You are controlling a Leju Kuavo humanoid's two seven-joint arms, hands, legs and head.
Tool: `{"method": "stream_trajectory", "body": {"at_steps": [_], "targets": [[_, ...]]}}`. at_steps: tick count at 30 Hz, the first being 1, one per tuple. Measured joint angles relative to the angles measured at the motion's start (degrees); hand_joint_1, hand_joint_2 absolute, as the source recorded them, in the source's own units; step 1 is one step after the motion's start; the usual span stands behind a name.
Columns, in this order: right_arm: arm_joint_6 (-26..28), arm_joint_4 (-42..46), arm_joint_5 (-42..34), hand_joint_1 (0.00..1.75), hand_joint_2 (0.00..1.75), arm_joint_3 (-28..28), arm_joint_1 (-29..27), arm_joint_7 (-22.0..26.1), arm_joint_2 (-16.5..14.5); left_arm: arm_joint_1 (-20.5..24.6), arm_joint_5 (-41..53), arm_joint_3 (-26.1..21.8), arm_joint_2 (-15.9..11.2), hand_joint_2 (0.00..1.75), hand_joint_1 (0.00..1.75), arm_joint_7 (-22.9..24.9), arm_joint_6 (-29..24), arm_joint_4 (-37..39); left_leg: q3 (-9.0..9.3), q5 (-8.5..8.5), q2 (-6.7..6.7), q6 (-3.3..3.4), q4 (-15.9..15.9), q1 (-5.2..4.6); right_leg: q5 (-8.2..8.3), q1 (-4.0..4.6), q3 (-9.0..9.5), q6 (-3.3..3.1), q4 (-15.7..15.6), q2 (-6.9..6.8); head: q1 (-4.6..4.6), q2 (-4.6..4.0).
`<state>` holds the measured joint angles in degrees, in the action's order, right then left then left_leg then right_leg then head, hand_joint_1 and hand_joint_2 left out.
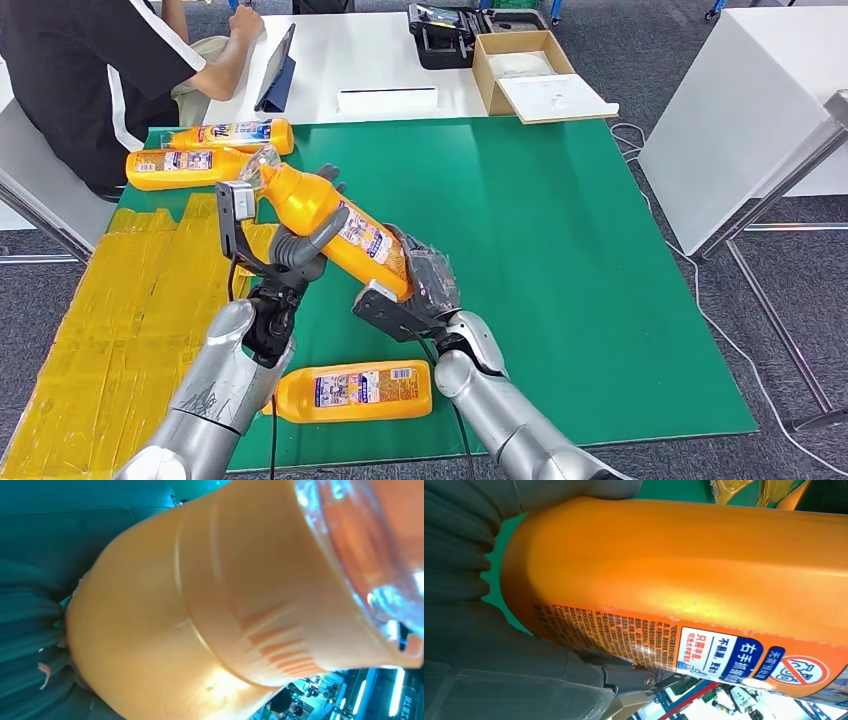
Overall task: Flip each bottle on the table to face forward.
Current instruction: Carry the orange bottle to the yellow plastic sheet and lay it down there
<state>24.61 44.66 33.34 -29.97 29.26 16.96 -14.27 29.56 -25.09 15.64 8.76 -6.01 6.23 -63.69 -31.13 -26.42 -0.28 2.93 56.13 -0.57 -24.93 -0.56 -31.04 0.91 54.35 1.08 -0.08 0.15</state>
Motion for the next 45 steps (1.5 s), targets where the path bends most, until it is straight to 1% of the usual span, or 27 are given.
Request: {"method": "stream_trajectory", "body": {"at_steps": [1, 15, 26, 30, 31, 34, 35, 37, 40, 45], "targets": [[0.00, -0.03, -0.02, 1.75, 1.75, -0.01, 0.01, 0.00, 0.00, -0.02, 0.03, -0.01, 0.00, 1.75, 1.75, 0.00, -0.01, 0.00, 0.00, 0.00, 0.00, 0.00, 0.00, 0.00, 0.00, 0.00, 0.00, 0.00, 0.00, 0.00, -0.01, 0.00], [0.24, -1.07, -1.63, 1.75, 1.75, -0.02, 0.38, 0.92, -0.58, -0.26, 0.53, -0.44, 0.02, 1.75, 1.75, -0.72, -0.28, -0.24, 0.01, 0.00, 0.00, 0.00, 0.00, 0.00, 0.00, 0.00, 0.00, 0.00, 0.00, 0.00, 0.00, 0.00], [0.50, -0.90, -2.73, 1.75, 1.75, -0.37, 0.39, 1.57, -0.58, -1.75, -0.13, -1.33, 0.02, 1.75, 1.75, -1.01, -0.35, -2.98, 0.01, 0.00, 0.00, 0.00, 0.00, 0.00, 0.00, 0.00, 0.00, 0.00, 0.00, 0.00, -0.01, 0.00], [0.53, 0.79, -3.20, 1.75, 1.75, -0.37, 0.14, 1.96, -0.23, -2.66, 0.04, -2.04, -0.25, 1.75, 1.75, -1.73, -0.63, -5.02, 0.01, 0.00, 0.01, 0.00, 0.00, 0.00, 0.00, 0.00, 0.00, 0.00, 0.00, 0.00, 0.01, 0.00], [0.50, 1.54, -3.13, 1.60, 1.75, -0.39, 0.01, 1.96, -0.06, -2.97, 0.13, -2.30, -0.37, 1.75, 1.75, -1.83, -0.69, -5.73, 0.01, 0.00, 0.01, 0.00, 0.00, 0.00, 0.00, 0.00, 0.00, 0.00, 0.00, 0.00, 0.00, 0.00], [0.32, 3.86, -2.57, 0.29, 1.75, -0.52, -0.49, 1.77, 0.46, -3.75, 0.57, -3.10, -0.78, 1.75, 1.75, -1.99, -0.90, -7.68, 0.00, 0.00, 0.01, 0.00, 0.00, 0.00, 0.00, 0.00, 0.00, 0.00, 0.00, 0.00, 0.00, 0.00], [0.29, 4.70, -2.37, 0.00, 1.75, -0.58, -0.73, 1.68, 0.67, -3.92, 0.82, -3.40, -0.93, 1.75, 1.75, -2.19, -1.11, -8.33, 0.00, 0.00, 0.01, 0.00, 0.00, 0.01, 0.00, 0.00, 0.00, 0.00, 0.00, 0.00, 0.00, 0.00], [0.19, 6.96, -2.13, 0.00, 1.75, -0.66, -1.56, 1.39, 1.43, -4.07, 1.22, -4.55, -1.52, 1.75, 1.75, -2.86, -1.88, -9.97, 0.00, 0.00, 0.01, 0.00, 0.00, 0.01, 0.00, 0.00, 0.00, 0.00, 0.01, 0.01, 0.02, 0.00], [-1.01, 12.08, -2.39, 0.00, 1.75, -0.23, -3.83, 0.44, 3.66, -4.31, 2.73, -7.88, -3.13, 1.75, 1.75, -4.12, -4.06, -13.13, 0.01, 0.00, 0.01, 0.00, -0.01, 0.01, 0.00, 0.00, 0.00, 0.00, 0.00, 0.01, 0.01, 0.00], [-3.68, 22.90, -3.83, 0.00, 1.75, 0.79, -8.01, -1.00, 7.93, -4.74, 12.63, -13.26, -6.36, 1.75, 1.75, -6.76, -11.45, -17.19, 0.01, 0.00, -0.03, 0.00, -0.01, 0.02, 0.00, 0.00, -0.01, 0.00, 0.00, -0.01, 0.01, 0.00]]}}
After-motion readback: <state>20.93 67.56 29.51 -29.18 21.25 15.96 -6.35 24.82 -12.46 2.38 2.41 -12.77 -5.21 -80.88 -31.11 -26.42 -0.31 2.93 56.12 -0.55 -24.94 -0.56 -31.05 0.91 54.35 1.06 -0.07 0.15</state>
